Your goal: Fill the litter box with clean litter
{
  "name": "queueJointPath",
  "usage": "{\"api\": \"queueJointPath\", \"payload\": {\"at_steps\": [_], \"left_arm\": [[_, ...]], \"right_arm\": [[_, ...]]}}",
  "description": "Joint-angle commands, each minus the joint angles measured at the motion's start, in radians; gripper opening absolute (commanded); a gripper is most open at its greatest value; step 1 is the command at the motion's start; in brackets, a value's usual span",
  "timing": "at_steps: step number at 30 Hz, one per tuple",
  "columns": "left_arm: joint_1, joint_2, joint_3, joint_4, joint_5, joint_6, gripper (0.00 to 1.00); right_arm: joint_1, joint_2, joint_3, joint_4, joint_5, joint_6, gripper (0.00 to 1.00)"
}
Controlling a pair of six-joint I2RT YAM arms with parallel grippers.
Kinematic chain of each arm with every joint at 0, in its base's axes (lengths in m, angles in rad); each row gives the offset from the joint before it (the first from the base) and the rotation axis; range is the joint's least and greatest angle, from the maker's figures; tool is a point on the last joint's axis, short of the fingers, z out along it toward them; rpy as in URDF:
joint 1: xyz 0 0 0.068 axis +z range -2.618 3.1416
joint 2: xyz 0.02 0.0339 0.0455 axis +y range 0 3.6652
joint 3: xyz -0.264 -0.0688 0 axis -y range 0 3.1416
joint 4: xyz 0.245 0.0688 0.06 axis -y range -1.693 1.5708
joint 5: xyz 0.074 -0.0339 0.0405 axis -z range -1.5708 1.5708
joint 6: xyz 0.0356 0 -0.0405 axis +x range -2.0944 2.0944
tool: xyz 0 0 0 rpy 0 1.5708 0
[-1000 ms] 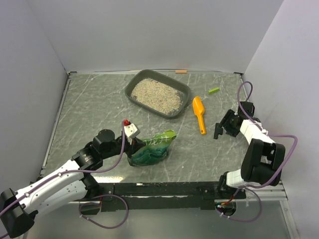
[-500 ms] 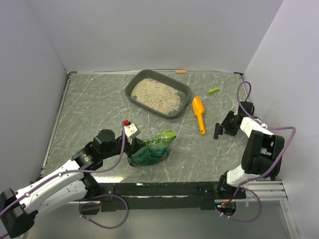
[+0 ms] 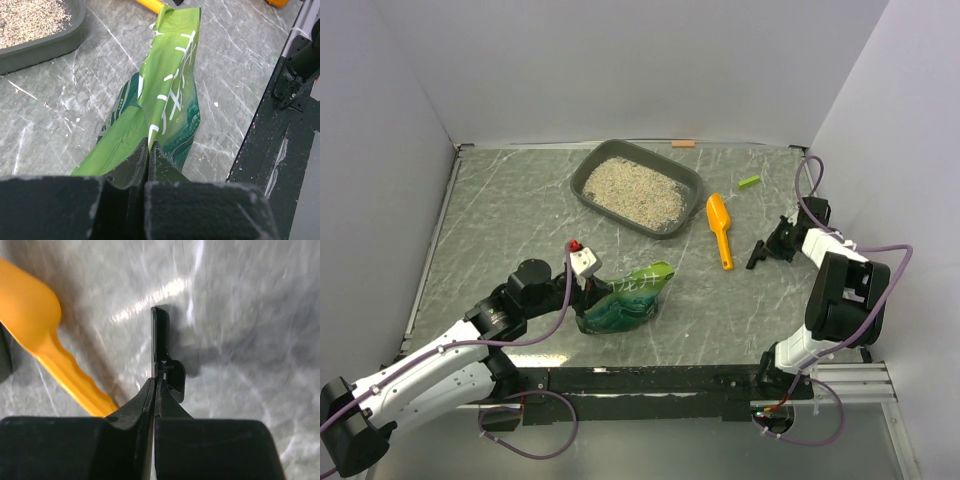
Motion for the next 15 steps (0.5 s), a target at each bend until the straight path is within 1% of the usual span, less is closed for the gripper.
{"api": "queueJointPath", "payload": {"at_steps": [1, 4, 8, 10, 11, 12, 15], "left_arm": [[0.0, 0.003, 0.034, -0.001, 0.011, -0.023, 0.01], [0.0, -0.007, 0.032, 0.005, 0.005, -0.021, 0.01], [0.0, -0.014, 0.037, 0.014, 0.0, -0.011, 0.02], [0.0, -0.014, 0.049, 0.014, 0.0, -0.005, 0.08], [0.0, -0.014, 0.052, 0.014, -0.005, -0.003, 0.11], [-0.002, -0.014, 0.056, 0.014, -0.02, -0.008, 0.18], [-0.002, -0.015, 0.079, 0.003, -0.04, -0.009, 0.24]], "right_arm": [[-0.01, 0.01, 0.005, 0.015, 0.049, -0.015, 0.0], [-0.009, -0.039, -0.01, 0.012, 0.044, -0.01, 0.0], [0.011, -0.159, -0.03, 0.002, 0.04, 0.003, 0.0], [0.028, -0.206, -0.035, -0.009, 0.046, 0.005, 0.0], [0.037, -0.255, -0.035, -0.024, 0.047, 0.008, 0.0], [0.056, -0.278, -0.033, -0.031, 0.052, 0.01, 0.0], [0.105, -0.372, -0.033, -0.044, 0.067, 0.02, 0.0]]}}
